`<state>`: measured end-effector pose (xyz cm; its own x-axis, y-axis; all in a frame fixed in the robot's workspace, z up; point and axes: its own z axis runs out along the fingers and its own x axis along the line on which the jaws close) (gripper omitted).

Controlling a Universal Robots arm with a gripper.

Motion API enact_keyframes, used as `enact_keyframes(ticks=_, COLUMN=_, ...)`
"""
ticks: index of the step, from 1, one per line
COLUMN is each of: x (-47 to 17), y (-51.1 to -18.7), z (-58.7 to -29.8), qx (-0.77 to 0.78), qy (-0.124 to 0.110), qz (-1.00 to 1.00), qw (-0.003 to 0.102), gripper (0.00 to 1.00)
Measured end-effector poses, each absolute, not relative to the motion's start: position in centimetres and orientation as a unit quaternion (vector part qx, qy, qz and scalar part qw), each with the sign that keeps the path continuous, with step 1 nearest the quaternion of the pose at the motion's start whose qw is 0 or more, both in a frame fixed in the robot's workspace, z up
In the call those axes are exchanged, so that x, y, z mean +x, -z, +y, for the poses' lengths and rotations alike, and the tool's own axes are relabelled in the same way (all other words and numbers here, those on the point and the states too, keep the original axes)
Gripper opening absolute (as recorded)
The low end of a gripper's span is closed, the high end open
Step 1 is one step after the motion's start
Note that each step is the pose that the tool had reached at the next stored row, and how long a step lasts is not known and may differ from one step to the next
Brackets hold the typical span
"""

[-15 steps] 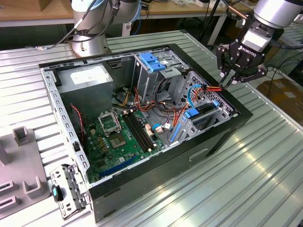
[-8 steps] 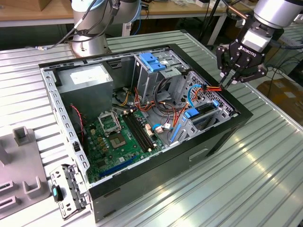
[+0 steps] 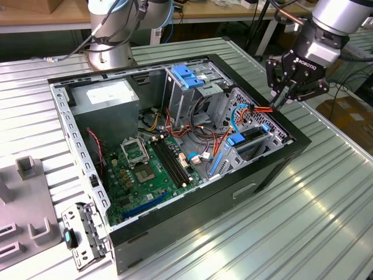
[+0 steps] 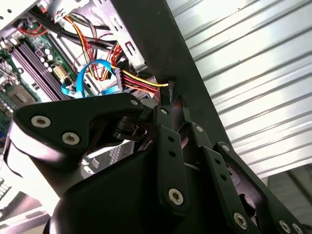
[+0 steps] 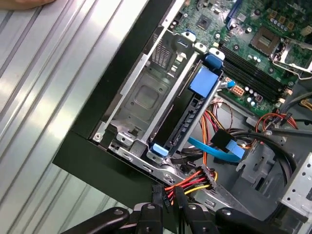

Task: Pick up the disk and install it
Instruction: 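Insert the first disk wire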

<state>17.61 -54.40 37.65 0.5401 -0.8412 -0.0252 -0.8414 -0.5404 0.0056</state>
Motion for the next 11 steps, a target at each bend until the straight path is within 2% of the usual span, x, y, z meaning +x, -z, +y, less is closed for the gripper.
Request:
enact_keyframes(ticks=4, x=17.71, y=-37.36, z=-54.38, qx=-0.892, qy=-0.012, qz=0.452, qw=0.004, gripper=0.25)
enact_keyframes(ticks=5, x=17.72, y=-37.24, z=-54.38, qx=-0.897, qy=-0.011, qz=0.442, qw=0.004, gripper=0.31)
enact_keyframes(ticks=11, x=17.86, y=-36.79, z=-54.37, qx=-0.919, qy=-0.011, qz=0.393, qw=0.003, gripper=0.31)
